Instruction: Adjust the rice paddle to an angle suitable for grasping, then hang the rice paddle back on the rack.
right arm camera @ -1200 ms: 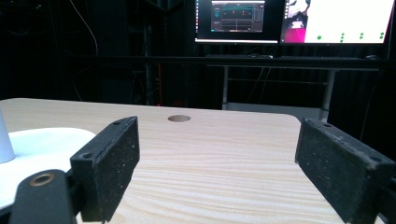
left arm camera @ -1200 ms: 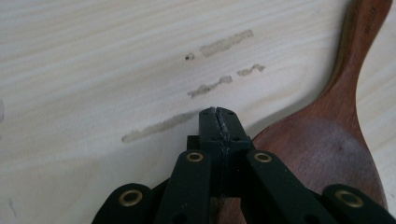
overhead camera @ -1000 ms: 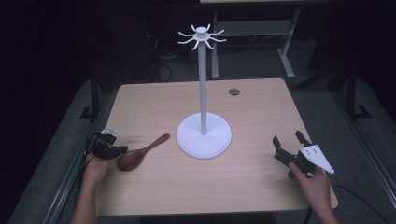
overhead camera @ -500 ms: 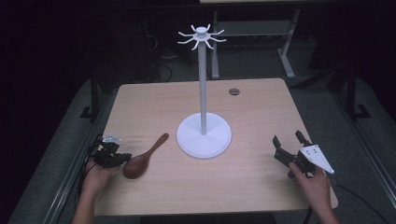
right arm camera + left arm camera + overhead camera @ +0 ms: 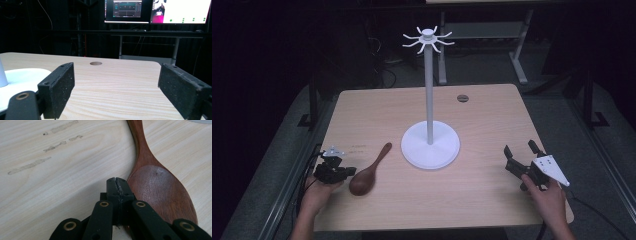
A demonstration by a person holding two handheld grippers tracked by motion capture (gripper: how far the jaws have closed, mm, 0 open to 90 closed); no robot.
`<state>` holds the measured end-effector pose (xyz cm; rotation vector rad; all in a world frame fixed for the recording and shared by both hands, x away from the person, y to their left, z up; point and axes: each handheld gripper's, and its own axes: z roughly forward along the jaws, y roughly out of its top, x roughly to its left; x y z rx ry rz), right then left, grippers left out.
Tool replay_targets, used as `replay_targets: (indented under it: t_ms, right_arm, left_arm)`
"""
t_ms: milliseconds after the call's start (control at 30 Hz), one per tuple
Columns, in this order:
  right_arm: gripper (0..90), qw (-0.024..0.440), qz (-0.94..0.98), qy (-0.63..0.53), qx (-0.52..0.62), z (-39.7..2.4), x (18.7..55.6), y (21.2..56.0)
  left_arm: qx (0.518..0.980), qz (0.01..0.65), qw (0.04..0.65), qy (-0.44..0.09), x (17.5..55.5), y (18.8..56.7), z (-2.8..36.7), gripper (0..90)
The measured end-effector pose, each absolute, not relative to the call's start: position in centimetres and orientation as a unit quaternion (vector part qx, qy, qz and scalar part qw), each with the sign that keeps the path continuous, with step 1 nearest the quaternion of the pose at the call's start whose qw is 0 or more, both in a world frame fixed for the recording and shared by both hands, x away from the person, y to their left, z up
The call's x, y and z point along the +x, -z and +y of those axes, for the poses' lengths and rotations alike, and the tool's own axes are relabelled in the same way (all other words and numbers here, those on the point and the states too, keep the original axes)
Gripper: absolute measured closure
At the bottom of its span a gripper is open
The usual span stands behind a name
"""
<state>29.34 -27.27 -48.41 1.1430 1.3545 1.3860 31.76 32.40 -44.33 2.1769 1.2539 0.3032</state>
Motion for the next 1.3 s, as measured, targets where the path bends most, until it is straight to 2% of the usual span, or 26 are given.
replay_targets:
  t_ms: [100, 167, 333, 533, 767, 1300]
  right_arm:
    - [13.0, 0.432, 0.543, -0.556, 0.458, -27.3, 29.4, 48.4]
    - [13.0, 0.431, 0.544, -0.556, 0.458, -27.3, 29.3, 48.4]
    - [13.1, 0.431, 0.543, -0.556, 0.459, -27.3, 29.3, 48.4]
    - [13.1, 0.431, 0.543, -0.556, 0.459, -27.3, 29.3, 48.4]
    - [13.1, 0.431, 0.543, -0.555, 0.459, -27.3, 29.3, 48.4]
    - [13.1, 0.431, 0.543, -0.555, 0.460, -27.3, 29.3, 48.4]
  left_arm:
    - [0.816, 0.477, 0.305, -0.115, 31.7, 43.9, 32.5, 85.9]
    - [0.811, 0.482, 0.311, -0.111, 31.8, 43.6, 32.6, 80.1]
    - [0.814, 0.488, 0.293, -0.115, 32.1, 42.5, 32.2, 59.4]
    - [0.819, 0.489, 0.277, -0.117, 32.9, 41.2, 31.2, 48.3]
    - [0.830, 0.483, 0.254, -0.116, 34.3, 39.7, 29.6, 45.5]
    - [0.857, 0.465, 0.214, -0.062, 38.0, 38.9, 25.2, 44.1]
